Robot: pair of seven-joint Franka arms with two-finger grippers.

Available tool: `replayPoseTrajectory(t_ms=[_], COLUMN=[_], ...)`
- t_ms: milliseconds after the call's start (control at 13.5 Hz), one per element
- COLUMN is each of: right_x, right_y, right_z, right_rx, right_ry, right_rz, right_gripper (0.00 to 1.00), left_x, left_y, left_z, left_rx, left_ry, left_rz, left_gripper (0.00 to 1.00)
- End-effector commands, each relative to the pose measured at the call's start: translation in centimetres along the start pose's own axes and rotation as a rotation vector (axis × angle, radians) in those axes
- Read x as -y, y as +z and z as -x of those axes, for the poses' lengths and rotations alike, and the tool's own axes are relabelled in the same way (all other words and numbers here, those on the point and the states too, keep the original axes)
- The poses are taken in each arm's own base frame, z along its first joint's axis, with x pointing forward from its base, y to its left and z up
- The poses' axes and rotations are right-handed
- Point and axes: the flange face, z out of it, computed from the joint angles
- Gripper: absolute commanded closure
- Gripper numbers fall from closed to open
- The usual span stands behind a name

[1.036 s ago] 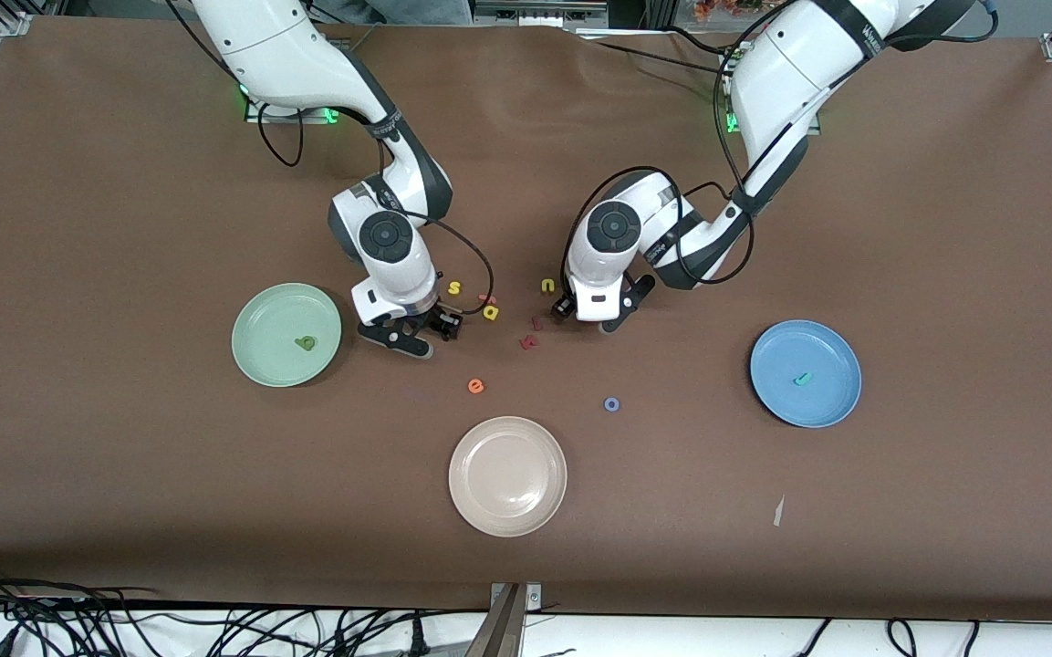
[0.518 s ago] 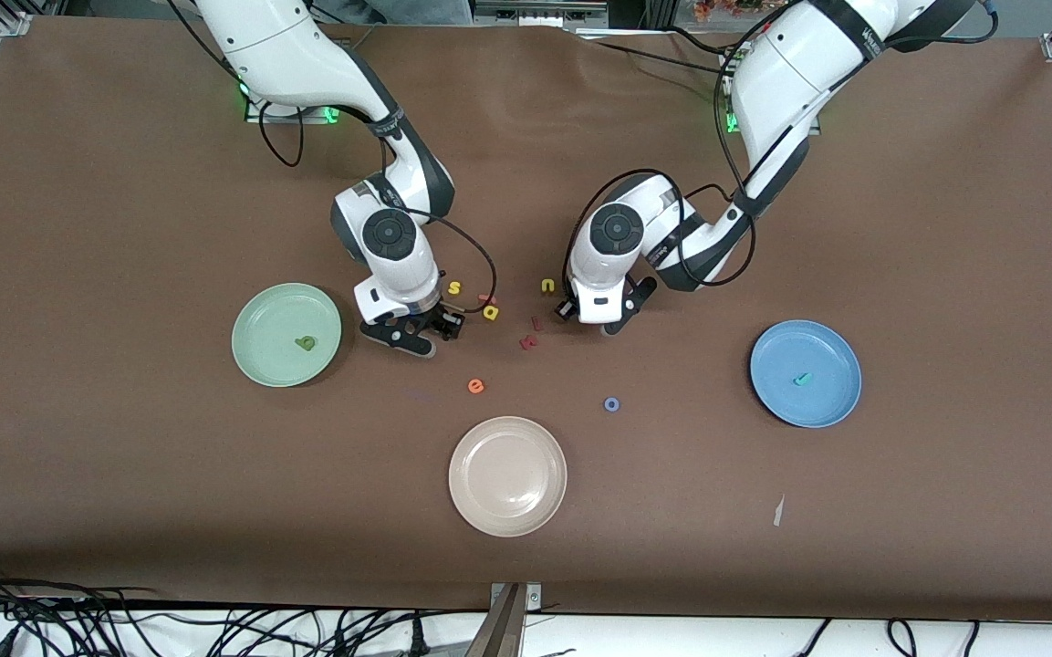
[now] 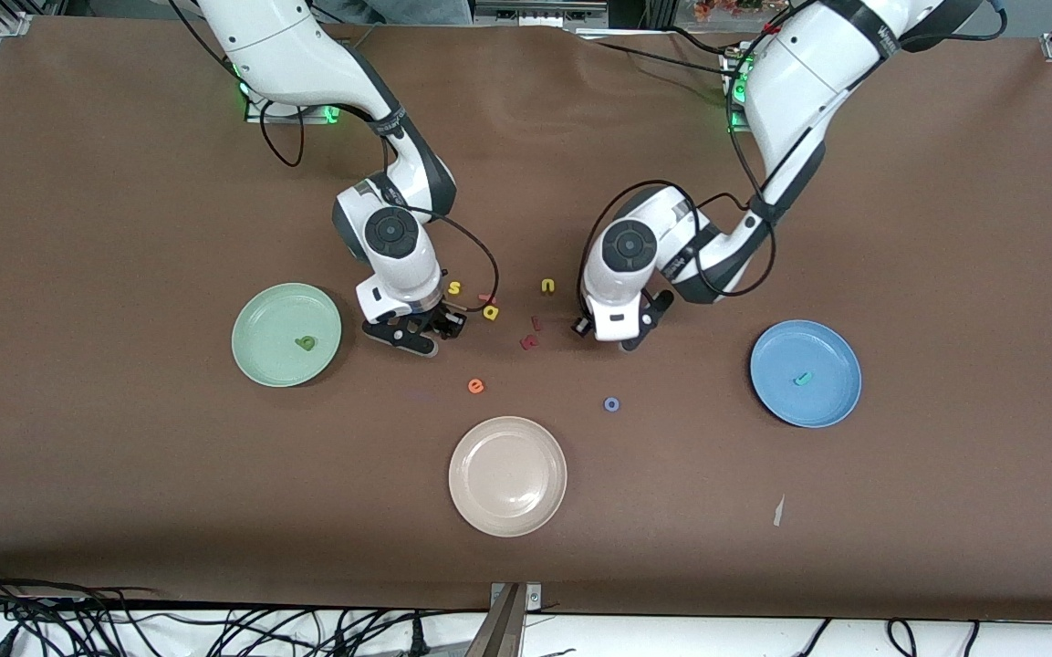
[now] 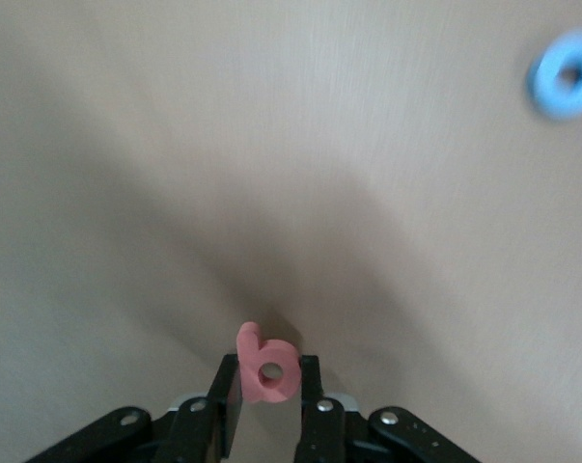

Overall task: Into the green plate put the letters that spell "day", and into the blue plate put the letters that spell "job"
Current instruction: 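Drop the cyan y on the green plate while the left gripper drops b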

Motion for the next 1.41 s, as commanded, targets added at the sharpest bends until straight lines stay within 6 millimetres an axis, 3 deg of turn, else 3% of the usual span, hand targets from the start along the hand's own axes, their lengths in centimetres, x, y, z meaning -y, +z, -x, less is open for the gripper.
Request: replayPoseTrajectory(t_ms=[0, 148, 370, 518, 740, 814, 888, 962, 1109, 1183, 1331], right_x=[-0.1, -0.1, -0.1, 0.0, -0.3, -1.3, -2.6, -4.5, -9.0, -11.3, -15.6], right_y=[1.8, 1.8, 1.7, 0.5, -1.0, -2.4, -4.4, -6.2, -9.5, -10.3, -11.1], right_z=[1.0, 1.0, 1.0, 0.6, -0.2, -1.5, -3.1, -4.8, -8.1, -9.1, -10.4], right_rx=[0.005, 0.003, 0.004, -0.003, -0.001, 0.011, 0.021, 0.040, 0.080, 0.098, 0.111], right_ry=[-0.003, -0.008, -0.021, -0.043, -0.054, -0.072, -0.100, -0.135, -0.222, -0.264, -0.327], right_rz=[0.026, 0.027, 0.031, 0.020, 0.030, 0.046, 0.059, 0.078, 0.102, 0.108, 0.105], right_gripper=[0.74, 0.84, 0.90, 0.92, 0.92, 0.92, 0.92, 0.92, 0.92, 0.92, 0.90], left_x=[-0.6, 0.7, 3.7, 6.1, 9.2, 10.2, 10.6, 10.5, 9.3, 7.8, 3.2], left_y=[-4.8, -6.1, -6.4, -6.7, -6.7, -6.0, -5.8, -5.9, -7.2, -7.7, -7.8], left_z=[-5.9, -11.2, -19.8, -25.1, -30.2, -31.3, -31.5, -31.2, -29.8, -28.6, -24.3], left_rx=[-0.012, -0.009, 0.009, 0.006, -0.006, -0.004, 0.010, 0.027, 0.022, 0.021, 0.031], left_ry=[0.075, 0.200, 0.359, 0.461, 0.589, 0.657, 0.767, 0.823, 0.793, 0.720, 0.661], left_rz=[-0.047, -0.077, -0.094, -0.099, -0.135, -0.158, -0.187, -0.205, -0.188, -0.157, -0.096], left_gripper=[0.95, 0.95, 0.94, 0.94, 0.90, 0.81, 0.15, 0.00, 0.00, 0.00, 0.00])
